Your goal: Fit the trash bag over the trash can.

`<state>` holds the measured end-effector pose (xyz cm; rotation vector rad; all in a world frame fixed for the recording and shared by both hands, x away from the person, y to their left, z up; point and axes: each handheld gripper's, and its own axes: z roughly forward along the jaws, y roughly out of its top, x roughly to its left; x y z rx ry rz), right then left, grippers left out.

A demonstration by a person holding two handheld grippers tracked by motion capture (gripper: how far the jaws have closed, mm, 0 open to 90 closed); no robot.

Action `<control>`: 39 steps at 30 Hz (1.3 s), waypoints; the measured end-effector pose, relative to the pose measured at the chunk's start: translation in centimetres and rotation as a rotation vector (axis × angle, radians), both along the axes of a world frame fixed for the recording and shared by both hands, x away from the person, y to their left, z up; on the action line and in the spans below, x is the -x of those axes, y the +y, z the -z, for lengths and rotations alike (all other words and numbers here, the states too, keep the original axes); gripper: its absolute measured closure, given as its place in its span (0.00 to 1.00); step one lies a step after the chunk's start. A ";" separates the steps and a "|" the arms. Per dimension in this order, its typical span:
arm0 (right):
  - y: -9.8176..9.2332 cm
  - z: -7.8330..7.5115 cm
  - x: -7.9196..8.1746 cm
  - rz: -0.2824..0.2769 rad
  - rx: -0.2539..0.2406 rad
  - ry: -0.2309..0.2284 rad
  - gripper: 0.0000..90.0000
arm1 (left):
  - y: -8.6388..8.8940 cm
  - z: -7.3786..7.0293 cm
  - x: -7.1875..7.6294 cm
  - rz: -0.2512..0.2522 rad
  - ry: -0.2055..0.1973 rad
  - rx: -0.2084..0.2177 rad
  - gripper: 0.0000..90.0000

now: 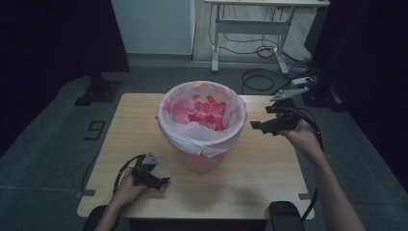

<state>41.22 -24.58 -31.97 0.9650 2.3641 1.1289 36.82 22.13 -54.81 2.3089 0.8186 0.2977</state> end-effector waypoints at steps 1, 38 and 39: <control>0.0 0.0 0.0 0.000 0.000 0.000 0.13 | 0.0 0.0 0.0 0.000 0.000 0.000 0.00; 0.3 12.2 -1.0 0.060 0.040 0.063 0.13 | 0.0 0.0 0.1 -0.007 -0.001 0.005 0.00; 0.7 12.7 -1.1 0.056 0.048 0.063 0.13 | 0.0 0.0 0.1 -0.007 -0.001 0.005 0.00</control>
